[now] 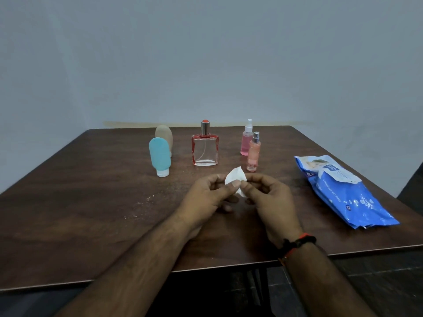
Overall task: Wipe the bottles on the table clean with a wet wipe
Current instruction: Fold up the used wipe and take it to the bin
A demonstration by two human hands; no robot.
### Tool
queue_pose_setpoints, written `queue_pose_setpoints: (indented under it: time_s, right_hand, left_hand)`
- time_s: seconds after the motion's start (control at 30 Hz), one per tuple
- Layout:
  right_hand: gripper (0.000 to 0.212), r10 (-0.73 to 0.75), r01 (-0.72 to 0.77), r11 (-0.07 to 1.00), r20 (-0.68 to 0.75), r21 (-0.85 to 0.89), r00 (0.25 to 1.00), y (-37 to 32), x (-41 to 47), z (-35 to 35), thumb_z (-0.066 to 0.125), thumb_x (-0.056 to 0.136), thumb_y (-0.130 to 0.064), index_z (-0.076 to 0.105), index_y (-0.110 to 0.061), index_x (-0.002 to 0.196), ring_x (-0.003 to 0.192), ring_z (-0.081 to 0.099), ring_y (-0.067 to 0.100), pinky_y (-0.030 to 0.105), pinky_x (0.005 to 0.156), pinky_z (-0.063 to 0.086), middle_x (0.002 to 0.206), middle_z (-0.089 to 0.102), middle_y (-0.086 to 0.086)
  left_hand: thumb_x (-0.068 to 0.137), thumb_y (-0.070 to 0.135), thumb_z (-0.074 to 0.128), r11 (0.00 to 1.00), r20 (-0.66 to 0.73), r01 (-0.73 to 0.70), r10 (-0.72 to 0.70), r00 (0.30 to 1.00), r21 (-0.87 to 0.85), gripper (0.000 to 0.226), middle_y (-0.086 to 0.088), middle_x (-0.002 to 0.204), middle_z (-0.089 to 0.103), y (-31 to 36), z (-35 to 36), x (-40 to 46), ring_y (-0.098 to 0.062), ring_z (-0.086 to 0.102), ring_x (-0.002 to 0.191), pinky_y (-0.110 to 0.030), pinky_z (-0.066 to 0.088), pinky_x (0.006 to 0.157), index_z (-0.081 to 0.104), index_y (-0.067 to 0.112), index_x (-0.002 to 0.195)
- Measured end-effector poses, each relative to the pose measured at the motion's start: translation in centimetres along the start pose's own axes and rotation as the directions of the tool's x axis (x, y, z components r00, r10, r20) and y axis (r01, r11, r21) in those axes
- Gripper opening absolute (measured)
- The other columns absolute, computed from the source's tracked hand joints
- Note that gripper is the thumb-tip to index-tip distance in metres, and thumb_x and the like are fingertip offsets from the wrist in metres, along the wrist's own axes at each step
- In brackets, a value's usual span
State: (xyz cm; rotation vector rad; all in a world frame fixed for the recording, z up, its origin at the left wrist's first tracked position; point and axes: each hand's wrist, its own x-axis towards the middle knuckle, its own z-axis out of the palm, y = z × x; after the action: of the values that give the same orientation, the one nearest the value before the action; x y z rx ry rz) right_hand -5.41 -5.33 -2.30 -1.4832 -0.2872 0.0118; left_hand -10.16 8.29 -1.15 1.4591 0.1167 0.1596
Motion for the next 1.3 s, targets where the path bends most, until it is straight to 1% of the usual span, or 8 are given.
queue_pose_setpoints:
  time_s: [0.13,0.33,0.57,0.8,0.93,1.07,1.2,1.3]
  right_hand:
    - [0.012,-0.015,0.021,0.999,0.120,-0.042,0.993,-0.7,-1.7,1.6,0.070,0.087,-0.005,0.073,-0.011,0.096,0.069,0.065,0.003,0.016,0.056,0.047,0.086,0.077,0.005]
    - [0.008,0.088,-0.101,0.993,0.188,0.062,0.978,-1.3,-3.4,3.0,0.062,0.093,-0.002,0.069,-0.005,0.095,0.065,0.066,0.015,0.024,0.055,0.053,0.084,0.076,0.014]
    - [0.023,0.028,-0.061,0.994,0.316,0.096,0.948,-2.2,-4.9,3.4,0.063,0.090,0.002,0.070,-0.008,0.110,0.089,0.073,0.029,0.038,0.079,0.059,0.098,0.076,0.013]
    - [0.035,0.008,-0.032,0.996,0.266,0.086,0.964,-1.7,-5.0,3.8,0.059,0.086,0.012,0.076,-0.017,0.076,0.078,0.068,0.024,0.035,0.070,0.056,0.084,0.075,0.012]
    - [0.037,0.062,-0.089,0.991,0.247,0.102,0.967,-1.2,-5.0,3.8,0.053,0.085,0.015,0.076,-0.012,0.076,0.088,0.069,0.037,0.050,0.085,0.055,0.090,0.074,0.019]
    - [0.029,0.050,-0.073,0.993,0.226,0.093,0.973,-1.4,-5.2,3.6,0.055,0.082,0.011,0.077,-0.008,0.082,0.099,0.068,0.036,0.046,0.089,0.055,0.101,0.073,0.016]
    - [0.025,-0.030,0.034,0.999,0.111,-0.031,0.993,-1.4,-5.6,3.9,0.068,0.082,0.006,0.077,-0.017,0.077,0.085,0.072,0.018,0.029,0.078,0.057,0.102,0.069,0.013]
    - [0.023,-0.054,0.054,0.998,-0.002,-0.028,0.999,-0.8,-5.7,4.1,0.069,0.082,0.006,0.075,-0.016,0.081,0.081,0.073,0.015,0.031,0.077,0.058,0.093,0.074,0.009]
  left_hand:
    - [0.092,0.006,0.064,0.999,-0.120,-0.040,0.038,0.992,-0.010,0.016,-0.016,0.082,0.070,-0.1,-1.5,-2.1,-0.013,0.063,0.059,-0.020,0.050,0.049,0.068,0.000,0.106]
    - [0.090,0.002,0.064,0.991,-0.227,-0.083,0.057,0.972,-0.103,0.013,-0.015,0.088,0.074,-0.1,-3.4,-4.5,-0.018,0.066,0.067,-0.024,0.055,0.054,0.071,0.001,0.101]
    - [0.092,-0.002,0.060,0.992,-0.221,-0.123,0.121,0.968,0.006,0.021,-0.017,0.092,0.073,-0.1,-4.0,-6.2,-0.017,0.065,0.062,-0.027,0.054,0.051,0.068,0.009,0.108]
    - [0.088,-0.011,0.052,0.989,-0.184,-0.146,0.140,0.973,-0.019,0.022,-0.026,0.088,0.071,-0.1,-4.3,-6.6,-0.038,0.062,0.071,-0.033,0.052,0.058,0.071,-0.001,0.086]
    - [0.089,-0.006,0.045,0.985,-0.165,-0.135,0.116,0.979,-0.108,0.026,-0.034,0.086,0.068,0.1,-4.4,-6.8,-0.039,0.062,0.072,-0.033,0.053,0.058,0.069,-0.015,0.085]
    - [0.079,0.009,0.078,0.979,-0.225,-0.176,0.195,0.955,0.105,0.012,-0.018,0.077,0.073,0.2,-4.1,-7.0,-0.025,0.064,0.063,-0.032,0.053,0.065,0.071,0.001,0.086]
    - [0.071,-0.004,0.082,0.950,-0.331,-0.212,0.281,0.901,0.227,0.028,-0.008,0.074,0.074,0.2,-3.3,-6.9,-0.020,0.069,0.061,-0.032,0.058,0.063,0.069,0.014,0.088]
    - [0.072,0.004,0.083,0.912,-0.377,-0.207,0.342,0.861,0.354,0.028,0.003,0.075,0.075,-0.6,-2.5,-6.6,-0.016,0.072,0.066,-0.039,0.061,0.069,0.073,0.027,0.084]
